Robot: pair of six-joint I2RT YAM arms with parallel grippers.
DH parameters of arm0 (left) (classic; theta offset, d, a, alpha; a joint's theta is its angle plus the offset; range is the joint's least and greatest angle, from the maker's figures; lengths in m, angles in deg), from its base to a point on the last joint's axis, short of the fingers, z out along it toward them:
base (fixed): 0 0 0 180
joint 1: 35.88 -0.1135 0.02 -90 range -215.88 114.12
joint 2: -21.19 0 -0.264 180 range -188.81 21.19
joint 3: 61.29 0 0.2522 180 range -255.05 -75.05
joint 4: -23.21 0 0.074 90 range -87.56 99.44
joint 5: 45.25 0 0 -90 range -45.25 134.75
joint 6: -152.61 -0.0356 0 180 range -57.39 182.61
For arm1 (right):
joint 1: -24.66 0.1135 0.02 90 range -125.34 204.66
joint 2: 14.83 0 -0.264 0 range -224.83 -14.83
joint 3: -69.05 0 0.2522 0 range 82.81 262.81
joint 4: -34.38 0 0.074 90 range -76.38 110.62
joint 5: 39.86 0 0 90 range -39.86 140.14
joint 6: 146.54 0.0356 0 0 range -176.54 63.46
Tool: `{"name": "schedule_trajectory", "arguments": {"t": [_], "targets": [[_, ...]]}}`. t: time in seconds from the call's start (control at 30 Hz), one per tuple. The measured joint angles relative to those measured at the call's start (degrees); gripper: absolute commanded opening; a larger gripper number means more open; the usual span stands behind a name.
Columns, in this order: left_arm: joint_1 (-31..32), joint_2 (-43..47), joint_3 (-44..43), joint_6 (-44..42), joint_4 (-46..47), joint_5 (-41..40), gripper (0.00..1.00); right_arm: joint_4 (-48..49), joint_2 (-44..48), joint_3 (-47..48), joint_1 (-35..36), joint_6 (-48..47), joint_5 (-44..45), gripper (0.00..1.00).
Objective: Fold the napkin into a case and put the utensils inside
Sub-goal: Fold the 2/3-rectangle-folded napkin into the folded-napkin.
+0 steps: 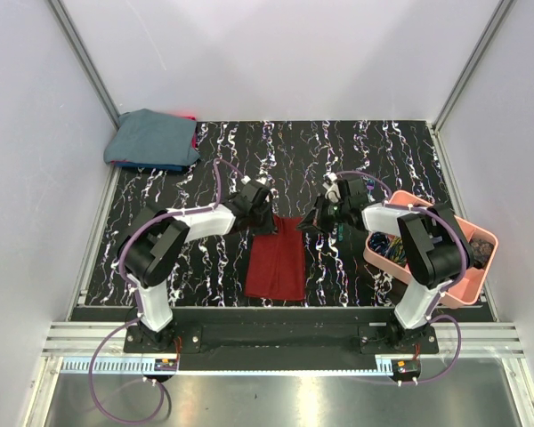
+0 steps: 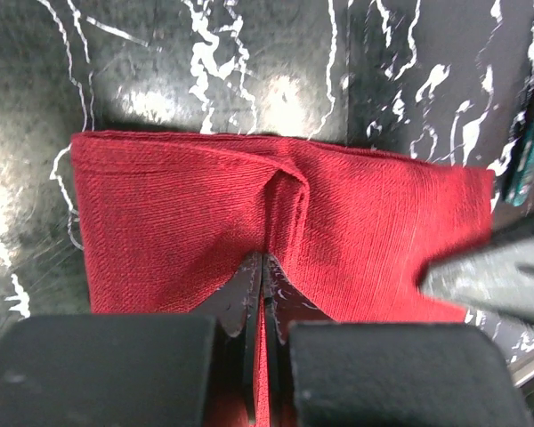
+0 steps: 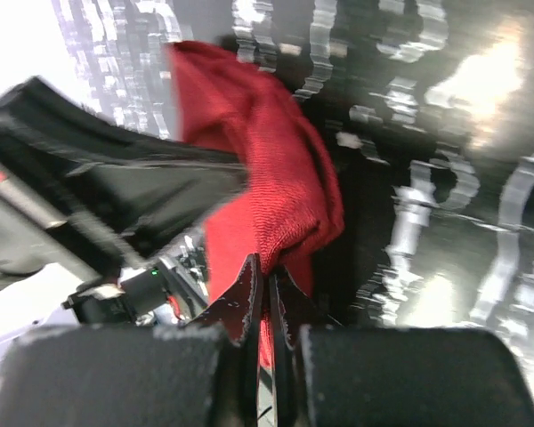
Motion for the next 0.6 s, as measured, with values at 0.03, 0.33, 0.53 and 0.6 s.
{"name": "schedule_trajectory", "arguments": {"t": [0.03,0.33,0.53,0.6], "targets": [[0.00,-0.13,0.07,0.17,0.48,0.13,0.02,-0.07,0.35,0.61,0.55,0.39,0.11,0.00],[0.33,-0.24,1.36,1.31,3.58,0.83,0.01,0.70,0.15,4.13,6.88,6.69,2.64,0.00],[0.37,-0.20,3.32,2.14,7.30,1.46,0.01,6.91,-3.15,3.32,8.41,14.49,4.74,0.00],[0.28,-0.13,3.82,2.43,8.31,1.64,0.01,9.33,-4.02,2.36,8.28,17.16,5.31,0.00]]}}
